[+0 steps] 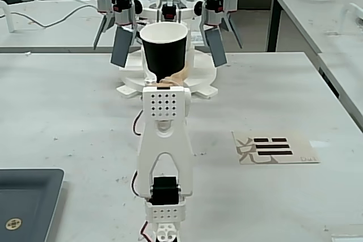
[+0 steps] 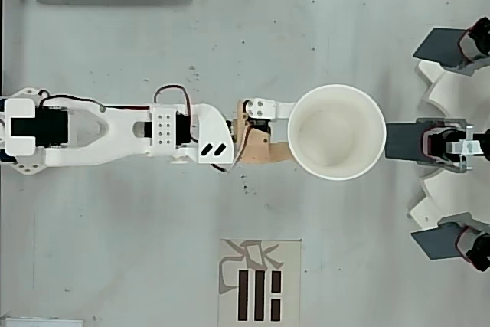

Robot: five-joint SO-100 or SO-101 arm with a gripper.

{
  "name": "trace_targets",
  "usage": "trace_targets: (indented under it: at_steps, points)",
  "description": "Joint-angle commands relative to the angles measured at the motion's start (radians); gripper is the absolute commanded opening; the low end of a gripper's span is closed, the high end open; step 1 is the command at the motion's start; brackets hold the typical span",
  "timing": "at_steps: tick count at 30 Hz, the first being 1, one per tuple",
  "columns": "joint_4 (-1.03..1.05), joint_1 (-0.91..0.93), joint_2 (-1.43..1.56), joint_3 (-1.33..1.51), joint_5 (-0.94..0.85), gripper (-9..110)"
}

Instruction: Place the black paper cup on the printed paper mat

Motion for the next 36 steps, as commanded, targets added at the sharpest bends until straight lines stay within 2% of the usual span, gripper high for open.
trace_targets:
  at_steps: [1,21,36]
  points:
    - [-0.115,0.000,0.046,0.048,-0.058,8]
    - [-0.117,-0.002,0.084,0.101,-0.011,9]
    - [-0.106,0.002,0.371,0.430,0.015,9]
